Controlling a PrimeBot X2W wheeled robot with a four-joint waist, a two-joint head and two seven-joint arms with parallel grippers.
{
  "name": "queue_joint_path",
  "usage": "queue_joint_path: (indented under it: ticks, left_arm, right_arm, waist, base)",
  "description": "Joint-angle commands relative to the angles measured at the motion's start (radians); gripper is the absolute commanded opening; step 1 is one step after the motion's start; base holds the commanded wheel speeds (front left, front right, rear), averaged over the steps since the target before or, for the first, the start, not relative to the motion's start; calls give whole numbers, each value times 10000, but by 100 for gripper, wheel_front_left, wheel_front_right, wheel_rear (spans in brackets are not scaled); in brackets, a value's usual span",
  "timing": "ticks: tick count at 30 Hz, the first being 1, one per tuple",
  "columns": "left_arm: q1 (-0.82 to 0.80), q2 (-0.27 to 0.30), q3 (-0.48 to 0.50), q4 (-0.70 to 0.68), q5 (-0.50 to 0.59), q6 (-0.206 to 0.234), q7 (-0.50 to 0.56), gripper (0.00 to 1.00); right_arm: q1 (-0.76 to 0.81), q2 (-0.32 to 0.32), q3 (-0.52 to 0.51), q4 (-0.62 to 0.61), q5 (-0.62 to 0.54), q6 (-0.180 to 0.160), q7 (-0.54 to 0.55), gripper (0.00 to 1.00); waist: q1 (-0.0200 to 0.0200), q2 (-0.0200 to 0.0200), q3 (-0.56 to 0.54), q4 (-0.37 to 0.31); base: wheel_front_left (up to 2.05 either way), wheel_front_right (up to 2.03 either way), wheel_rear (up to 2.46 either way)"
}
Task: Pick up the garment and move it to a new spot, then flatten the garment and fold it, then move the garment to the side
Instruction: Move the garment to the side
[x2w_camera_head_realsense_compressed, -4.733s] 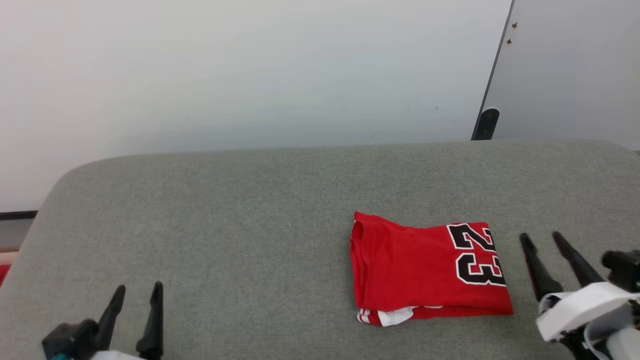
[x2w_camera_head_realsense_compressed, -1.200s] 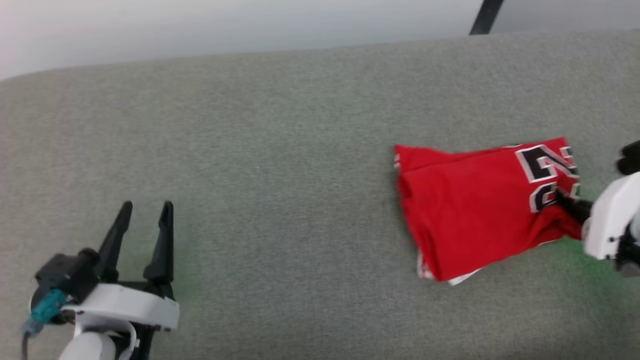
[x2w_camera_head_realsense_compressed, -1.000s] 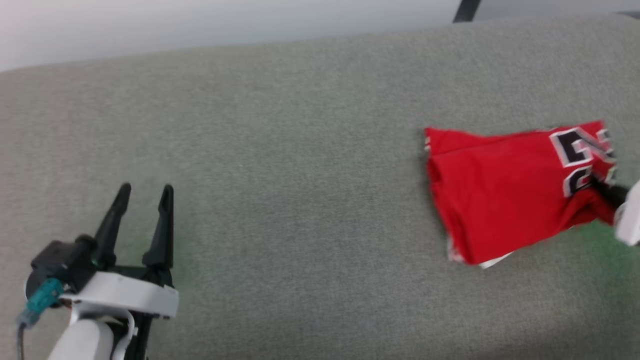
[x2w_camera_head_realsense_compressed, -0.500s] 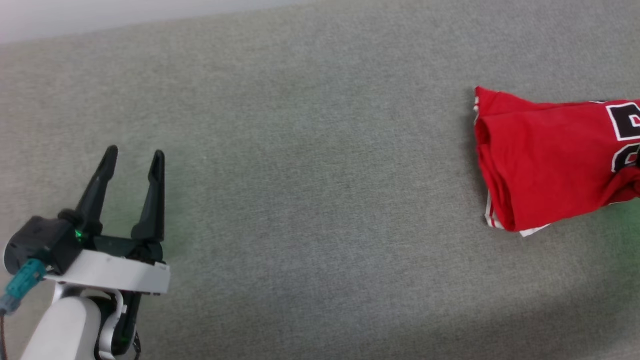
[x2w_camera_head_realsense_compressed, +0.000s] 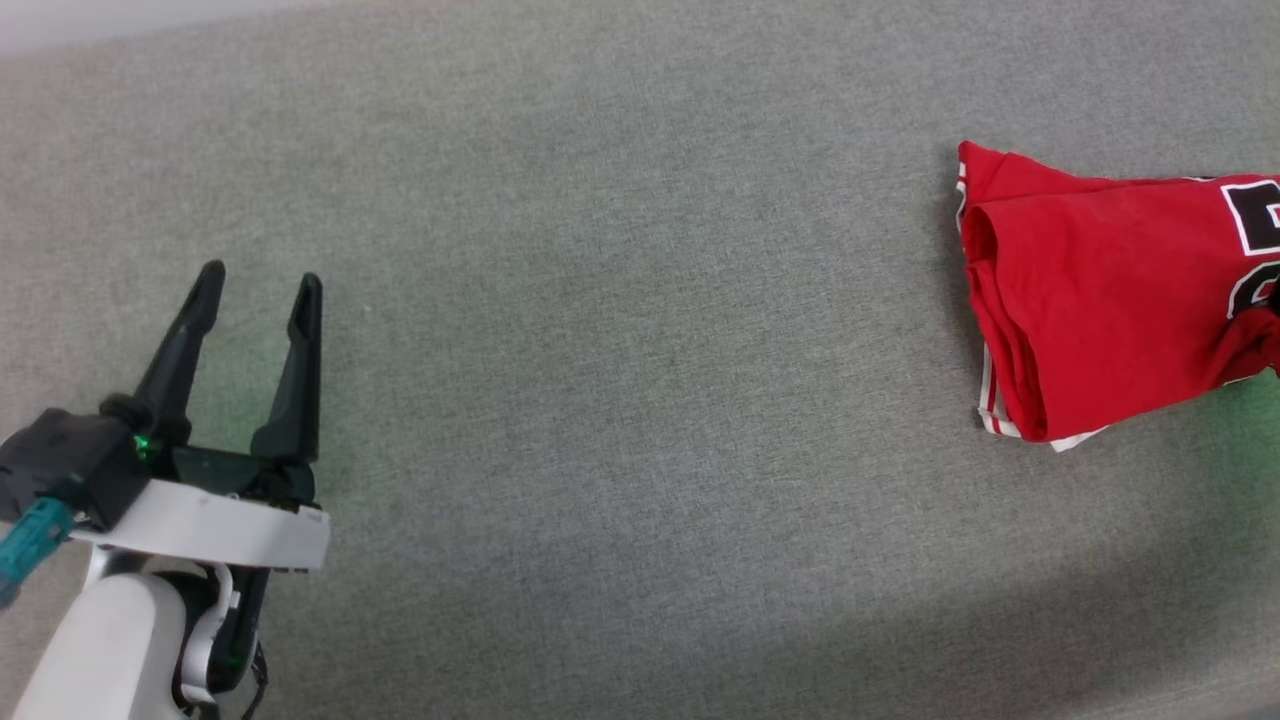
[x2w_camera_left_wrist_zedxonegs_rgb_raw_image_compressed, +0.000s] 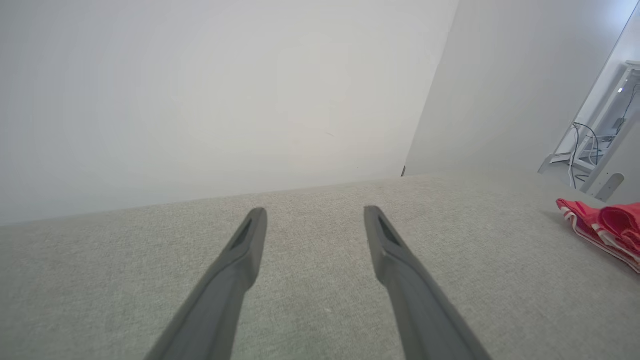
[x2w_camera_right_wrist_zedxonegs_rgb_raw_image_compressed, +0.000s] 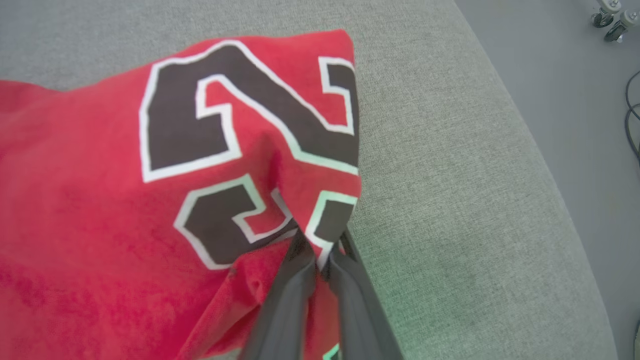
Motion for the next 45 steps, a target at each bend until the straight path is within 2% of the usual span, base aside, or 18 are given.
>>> queue_joint_path:
  ticks: [1, 7, 8, 10, 13, 14, 15, 23, 33, 45]
  left_arm:
    - [-102, 54, -11, -33, -23, -29, -1, 100]
    - [-153, 47, -84, 6, -22, -29, -20, 100]
    - [-133, 45, -95, 27, -20, -30, -28, 100]
    - [-80, 23, -97, 82, -36, -25, -50, 100]
    - [33, -46, -127, 206, -62, -34, -86, 100]
    - [69, -77, -139, 239, -67, -38, -109, 100]
    - [98, -120, -165, 311, -76, -55, -128, 100]
    - [403, -430, -253, 989, -119, -9, -216, 100]
    - [1169, -520, -76, 1746, -410, 42, -260, 100]
    - [1649, -347, 78, 2152, -426, 58, -293, 100]
  right_arm:
    - [-148, 59, 48, 79, -91, -18, -95, 0]
    - [-300, 149, 224, 374, -243, -18, -269, 0]
    - [-310, 122, 260, 423, -285, -18, -304, 3]
    - [-326, 42, 333, 495, -342, -18, -360, 18]
    - [-290, -70, 414, 515, -401, -18, -485, 51]
    - [-284, -140, 431, 503, -427, -18, -547, 91]
    - [-262, -176, 455, 494, -456, -18, -622, 100]
    - [128, -410, 929, -155, -755, -18, -1109, 100]
    - [999, 480, 1786, -1280, -802, -17, -1581, 100]
    - [1973, 1590, 1586, -1845, -1051, -17, -3296, 100]
  waist:
    - [0, 0, 31, 6]
    - [0, 0, 2, 70]
    - [0, 0, -39, 88]
    - [0, 0, -158, 122]
    - [0, 0, -448, 186]
    - [0, 0, -552, 218]
    - [0, 0, -694, 258]
    - [0, 0, -1842, 761]
    - [0, 0, -3143, 1558]
    - [0, 0, -3764, 2039]
  base:
    - [0, 0, 0]
    - [0, 0, 0]
    - [0, 0, 0]
    - [0, 0, 0]
    - [0, 0, 0]
    - [0, 0, 0]
    - [0, 0, 0]
    - [0, 0, 0]
    - [0, 0, 0]
    - [0, 0, 0]
